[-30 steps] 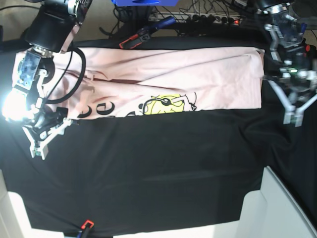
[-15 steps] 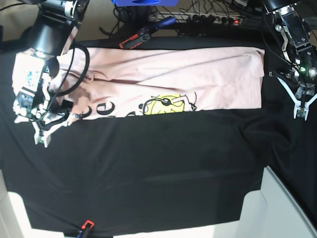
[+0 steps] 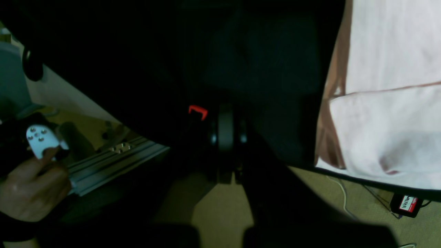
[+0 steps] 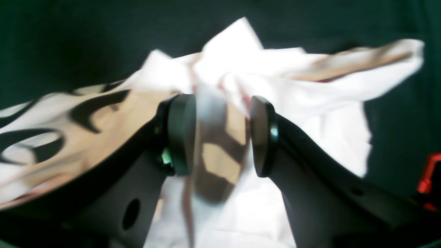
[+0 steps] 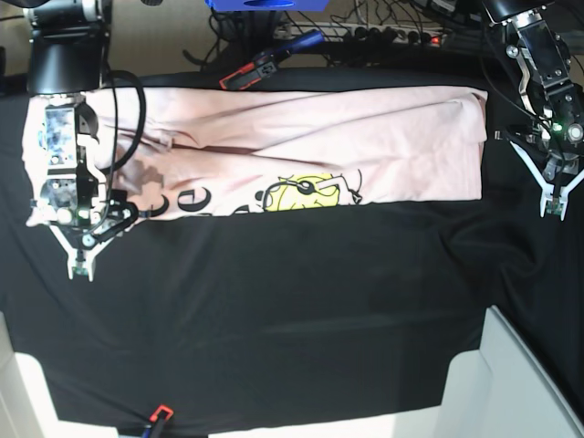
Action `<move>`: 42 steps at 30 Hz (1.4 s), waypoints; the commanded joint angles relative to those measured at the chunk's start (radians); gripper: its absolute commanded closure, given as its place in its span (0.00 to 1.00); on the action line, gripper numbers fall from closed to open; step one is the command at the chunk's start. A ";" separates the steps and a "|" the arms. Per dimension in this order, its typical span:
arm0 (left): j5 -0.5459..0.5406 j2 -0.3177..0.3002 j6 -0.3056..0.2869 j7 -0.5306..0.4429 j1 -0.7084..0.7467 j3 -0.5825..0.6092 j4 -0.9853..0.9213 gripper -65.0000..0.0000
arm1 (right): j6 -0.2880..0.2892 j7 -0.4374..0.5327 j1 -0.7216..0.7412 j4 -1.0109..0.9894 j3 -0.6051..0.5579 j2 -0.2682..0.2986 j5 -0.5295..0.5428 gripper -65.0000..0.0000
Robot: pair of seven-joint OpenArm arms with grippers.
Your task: Fold the T-shirt properly
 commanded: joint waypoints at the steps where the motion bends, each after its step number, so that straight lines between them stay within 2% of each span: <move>1: 0.006 -0.014 0.004 -0.006 -0.007 -0.004 0.015 0.99 | -0.009 -0.005 0.019 -0.001 -0.024 0.015 -0.002 0.61; 5: 0.006 -0.014 0.004 -0.006 -0.010 -0.004 0.015 0.99 | -0.009 -0.019 0.056 -0.071 -0.101 0.047 -0.002 0.61; 11: 0.006 -0.014 0.004 -0.006 -0.007 -0.004 0.015 0.99 | -0.009 -0.009 0.062 -0.108 -0.110 0.055 -0.002 0.63; 13: 0.006 -0.014 0.004 -0.006 -0.007 -0.004 0.015 0.99 | -0.009 -0.009 0.062 -0.107 -0.106 0.055 -0.002 0.71; 14: 0.006 -0.014 0.004 -0.006 -0.009 -0.004 0.015 0.99 | -0.009 -0.009 0.062 -0.107 -0.104 0.055 -0.002 0.79; 16: 0.006 -0.014 0.004 -0.006 -0.009 -0.004 0.015 0.99 | -0.009 -0.016 0.062 -0.107 -0.101 0.055 -0.002 1.00; 18: 0.006 -0.014 0.004 -0.006 -0.010 -0.004 0.015 0.99 | -0.009 -0.017 0.062 -0.107 -0.101 0.054 -0.002 0.97; 23: 0.006 -0.014 0.004 -0.006 -0.012 -0.004 0.015 0.99 | -0.010 -0.017 0.041 -0.096 -0.083 0.046 -0.002 1.00; 28: 0.006 -0.014 0.004 -0.006 -0.015 -0.004 0.014 0.99 | -0.010 -0.025 -0.018 0.048 0.014 0.018 -0.002 1.00; 31: 0.006 -0.014 0.004 -0.006 -0.016 -0.002 0.014 0.99 | -0.010 -0.065 -0.035 0.091 0.026 0.018 -0.002 1.00; 36: 0.006 0.000 0.004 -0.006 -0.018 -0.002 0.014 0.99 | -0.010 -0.074 -0.082 0.122 0.028 0.017 -0.002 1.00; 38: 0.006 0.005 0.004 -0.006 -0.018 -0.002 0.014 0.99 | -0.010 -0.074 -0.110 0.148 0.042 0.000 -0.002 1.00; 42: 0.006 0.008 0.004 -0.006 -0.018 -0.002 0.014 0.99 | -0.010 -0.072 -0.171 0.246 0.149 -0.046 -0.002 1.00</move>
